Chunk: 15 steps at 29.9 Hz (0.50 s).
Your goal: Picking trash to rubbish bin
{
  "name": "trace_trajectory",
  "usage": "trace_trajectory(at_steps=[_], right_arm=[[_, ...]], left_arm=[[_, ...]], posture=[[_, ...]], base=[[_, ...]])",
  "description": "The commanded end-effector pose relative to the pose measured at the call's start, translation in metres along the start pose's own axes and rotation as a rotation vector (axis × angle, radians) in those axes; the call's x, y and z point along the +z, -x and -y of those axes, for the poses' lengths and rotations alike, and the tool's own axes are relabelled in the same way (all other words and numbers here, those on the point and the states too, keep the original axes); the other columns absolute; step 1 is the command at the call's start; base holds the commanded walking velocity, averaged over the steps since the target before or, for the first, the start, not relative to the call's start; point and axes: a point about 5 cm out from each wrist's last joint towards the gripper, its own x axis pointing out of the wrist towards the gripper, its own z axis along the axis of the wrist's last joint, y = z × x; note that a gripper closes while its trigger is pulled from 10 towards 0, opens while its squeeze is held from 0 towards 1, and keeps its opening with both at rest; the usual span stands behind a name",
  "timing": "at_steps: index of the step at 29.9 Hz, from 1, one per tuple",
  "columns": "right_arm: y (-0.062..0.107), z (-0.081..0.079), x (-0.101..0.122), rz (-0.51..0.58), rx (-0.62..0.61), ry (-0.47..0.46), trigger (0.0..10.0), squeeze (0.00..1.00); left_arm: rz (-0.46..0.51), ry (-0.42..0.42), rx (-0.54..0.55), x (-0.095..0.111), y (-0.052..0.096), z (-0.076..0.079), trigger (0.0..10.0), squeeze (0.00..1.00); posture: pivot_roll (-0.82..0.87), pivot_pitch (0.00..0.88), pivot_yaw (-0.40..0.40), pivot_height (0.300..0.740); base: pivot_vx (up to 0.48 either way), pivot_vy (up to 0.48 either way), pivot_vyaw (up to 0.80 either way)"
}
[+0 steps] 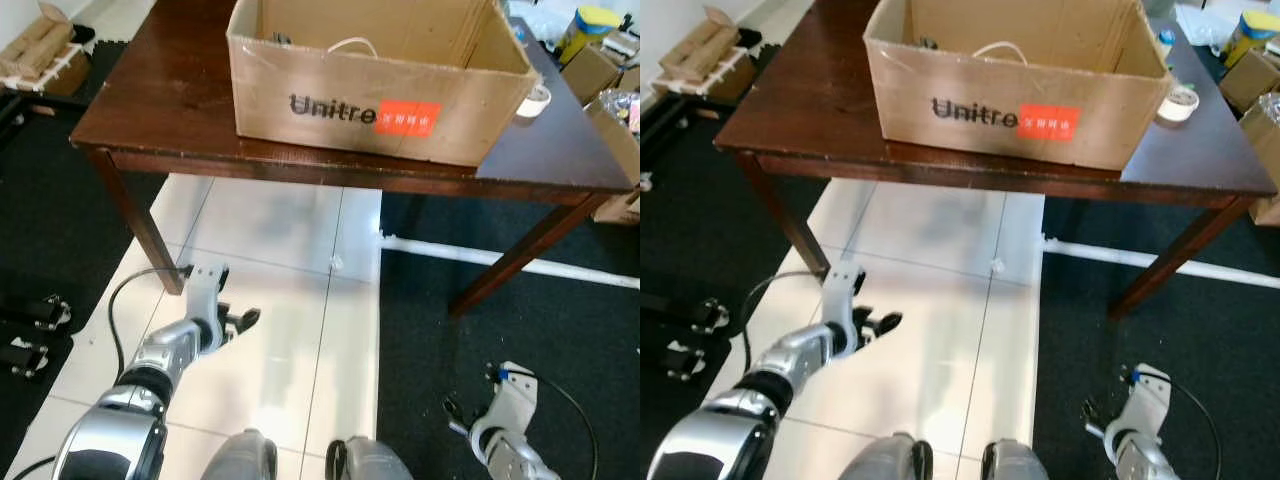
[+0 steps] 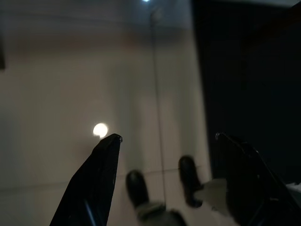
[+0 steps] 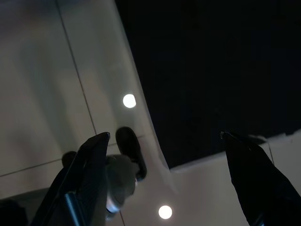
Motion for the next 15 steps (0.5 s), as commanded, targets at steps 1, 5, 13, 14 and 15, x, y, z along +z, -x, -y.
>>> trace_trajectory(at_steps=[1,5,13,14,15], right_arm=[[0.004,0.006,-0.02,-0.053,-0.031,-0.056,10.0,0.0],[0.009,0.006,-0.043,-0.118,-0.006,-0.132,10.0,0.0],[0.022,0.0,-0.085,-0.266,0.006,-0.097,10.0,0.0],[0.023,-0.002,-0.089,-0.279,0.01,-0.084,10.0,0.0],[0.024,-0.004,-0.093,-0.296,0.023,-0.048,10.0,0.0]], left_arm=[[-0.075,0.006,0.082,-0.027,0.004,-0.003,10.0,0.0],[-0.152,0.041,0.177,-0.056,0.012,-0.007,10.0,0.0],[-0.319,0.047,0.271,-0.11,0.029,-0.002,10.0,0.0],[-0.34,0.041,0.271,-0.117,0.031,-0.001,10.0,0.0],[-0.349,0.032,0.266,-0.121,0.032,0.001,10.0,0.0]], posture=[[0.08,0.103,-0.041,0.74],[0.1,0.094,-0.05,0.74],[0.12,0.085,-0.059,0.74],[0.12,0.086,-0.058,0.74],[0.12,0.086,-0.058,0.74]], base=[[0.0,0.0,0.0],[0.0,0.0,0.0],[0.0,0.0,0.0],[0.0,0.0,0.0],[0.0,0.0,0.77]])
